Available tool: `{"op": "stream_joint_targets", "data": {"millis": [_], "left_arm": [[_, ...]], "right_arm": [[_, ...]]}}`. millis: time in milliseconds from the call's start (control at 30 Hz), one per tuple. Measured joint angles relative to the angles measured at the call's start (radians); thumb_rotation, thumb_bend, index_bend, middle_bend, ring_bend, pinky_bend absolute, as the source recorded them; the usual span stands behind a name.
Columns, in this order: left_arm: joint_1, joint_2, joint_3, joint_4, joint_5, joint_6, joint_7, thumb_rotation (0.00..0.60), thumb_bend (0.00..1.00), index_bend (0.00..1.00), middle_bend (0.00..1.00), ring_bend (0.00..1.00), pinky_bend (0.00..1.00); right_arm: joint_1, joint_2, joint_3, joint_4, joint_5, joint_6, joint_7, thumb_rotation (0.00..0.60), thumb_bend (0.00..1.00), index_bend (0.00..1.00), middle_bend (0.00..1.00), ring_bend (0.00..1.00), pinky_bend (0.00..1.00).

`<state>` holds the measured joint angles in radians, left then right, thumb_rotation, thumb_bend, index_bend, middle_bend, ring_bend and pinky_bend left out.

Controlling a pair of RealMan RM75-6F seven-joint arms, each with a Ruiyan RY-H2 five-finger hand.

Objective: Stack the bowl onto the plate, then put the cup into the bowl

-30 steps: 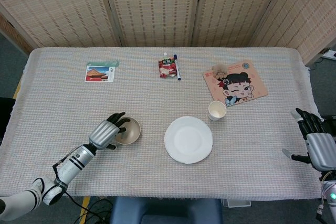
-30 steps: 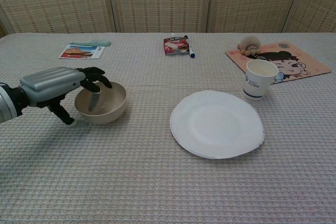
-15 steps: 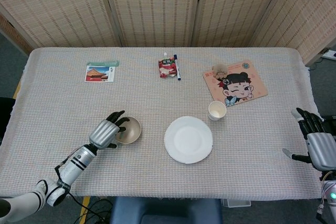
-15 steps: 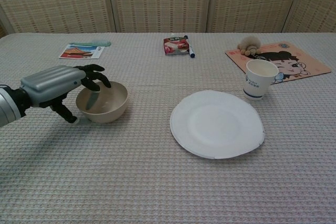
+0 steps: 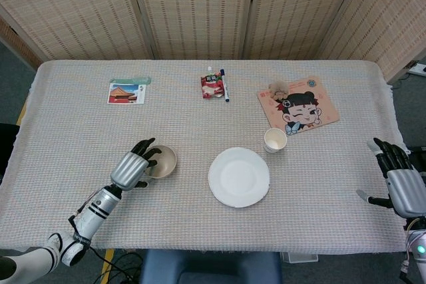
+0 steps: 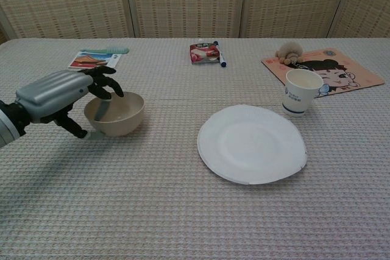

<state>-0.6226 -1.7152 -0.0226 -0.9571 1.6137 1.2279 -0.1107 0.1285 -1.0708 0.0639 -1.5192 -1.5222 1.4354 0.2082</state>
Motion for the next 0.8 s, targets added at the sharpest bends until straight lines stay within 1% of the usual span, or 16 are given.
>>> {"op": "stream_joint_targets", "data": {"millis": [167, 400, 567, 800], "left_arm": [[0.009, 0.006, -0.007, -0.018, -0.002, 0.025, 0.020, 0.600, 0.22, 0.71, 0.30, 0.00, 0.15], [0.020, 0.026, -0.014, -0.070, -0.008, 0.046, 0.073, 0.600, 0.23, 0.71, 0.30, 0.00, 0.15], [0.024, 0.050, -0.020, -0.138, -0.011, 0.050, 0.141, 0.600, 0.22, 0.71, 0.30, 0.00, 0.15], [0.019, 0.086, -0.033, -0.290, -0.015, 0.043, 0.297, 0.600, 0.23, 0.71, 0.31, 0.00, 0.15]], "right_arm": [[-0.001, 0.001, -0.002, -0.003, -0.006, 0.003, -0.001, 0.600, 0.07, 0.00, 0.00, 0.00, 0.00], [-0.005, 0.004, -0.004, -0.006, -0.014, 0.015, 0.006, 0.600, 0.07, 0.00, 0.00, 0.00, 0.00], [-0.003, 0.007, -0.006, -0.003, -0.025, 0.016, 0.026, 0.600, 0.07, 0.00, 0.00, 0.00, 0.00], [-0.002, 0.017, -0.011, 0.009, -0.043, 0.022, 0.086, 0.600, 0.07, 0.00, 0.00, 0.00, 0.00]]}}
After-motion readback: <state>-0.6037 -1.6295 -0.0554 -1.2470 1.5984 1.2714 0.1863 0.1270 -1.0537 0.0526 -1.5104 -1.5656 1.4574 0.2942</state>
